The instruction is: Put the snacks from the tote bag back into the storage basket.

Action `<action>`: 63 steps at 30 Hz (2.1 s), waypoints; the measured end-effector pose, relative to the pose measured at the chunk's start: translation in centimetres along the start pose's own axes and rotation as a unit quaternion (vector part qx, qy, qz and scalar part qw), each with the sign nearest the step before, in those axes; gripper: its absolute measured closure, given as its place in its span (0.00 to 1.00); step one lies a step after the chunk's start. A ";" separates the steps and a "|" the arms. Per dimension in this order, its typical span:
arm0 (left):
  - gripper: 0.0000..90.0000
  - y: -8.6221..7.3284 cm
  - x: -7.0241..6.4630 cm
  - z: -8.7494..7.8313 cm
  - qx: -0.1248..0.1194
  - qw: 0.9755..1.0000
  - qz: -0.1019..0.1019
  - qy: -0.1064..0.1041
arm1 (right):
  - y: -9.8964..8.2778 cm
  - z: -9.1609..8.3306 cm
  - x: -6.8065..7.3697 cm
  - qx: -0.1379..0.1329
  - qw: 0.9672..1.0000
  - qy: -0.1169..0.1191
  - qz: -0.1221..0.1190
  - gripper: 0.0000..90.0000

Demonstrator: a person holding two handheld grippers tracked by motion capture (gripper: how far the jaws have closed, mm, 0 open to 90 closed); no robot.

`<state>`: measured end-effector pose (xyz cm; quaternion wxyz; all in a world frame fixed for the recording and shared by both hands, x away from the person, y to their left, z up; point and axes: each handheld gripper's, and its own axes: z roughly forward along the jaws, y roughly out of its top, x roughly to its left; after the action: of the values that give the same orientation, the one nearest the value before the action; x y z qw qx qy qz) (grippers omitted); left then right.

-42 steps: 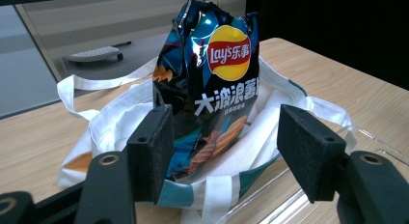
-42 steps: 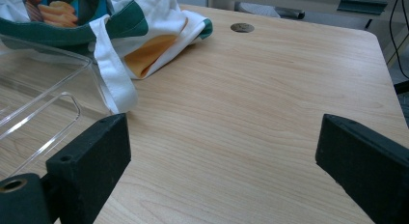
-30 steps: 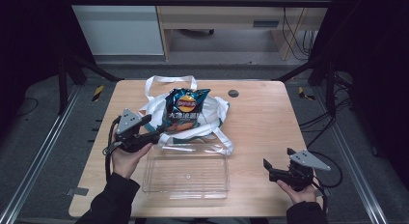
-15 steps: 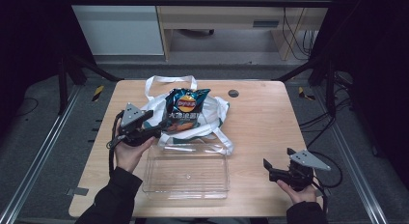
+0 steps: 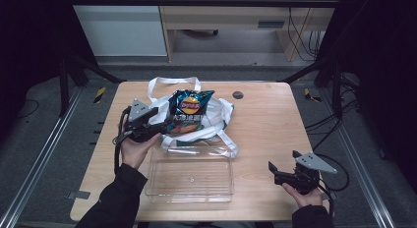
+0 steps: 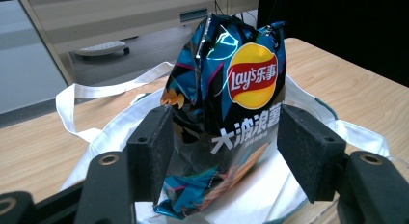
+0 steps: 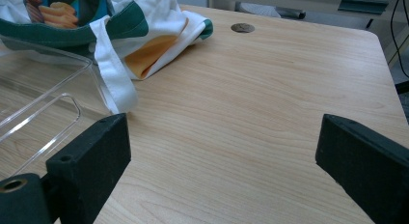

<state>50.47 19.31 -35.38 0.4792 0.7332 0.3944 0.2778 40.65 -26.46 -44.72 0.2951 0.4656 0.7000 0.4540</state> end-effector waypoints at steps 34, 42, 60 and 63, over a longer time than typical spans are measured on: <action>0.44 1.7 0.8 3.1 0.010 1.000 -0.003 0.015 | 0.0 0.0 0.0 -0.001 1.000 0.001 0.000 0.06; 0.50 1.6 0.8 4.1 0.015 1.000 0.005 0.016 | 0.0 0.0 0.0 -0.001 1.000 0.002 0.001 0.06; 0.59 1.3 0.9 5.9 0.024 1.000 0.005 0.014 | 0.0 0.0 0.0 -0.001 1.000 0.003 0.001 0.06; 0.62 1.3 0.9 6.1 0.028 1.000 0.002 0.012 | 0.0 0.0 0.0 -0.002 1.000 0.003 0.001 0.06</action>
<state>56.15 16.87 -36.52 0.4534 0.7438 0.4058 0.2767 40.64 -26.49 -44.66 0.2936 0.4641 0.6999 0.4566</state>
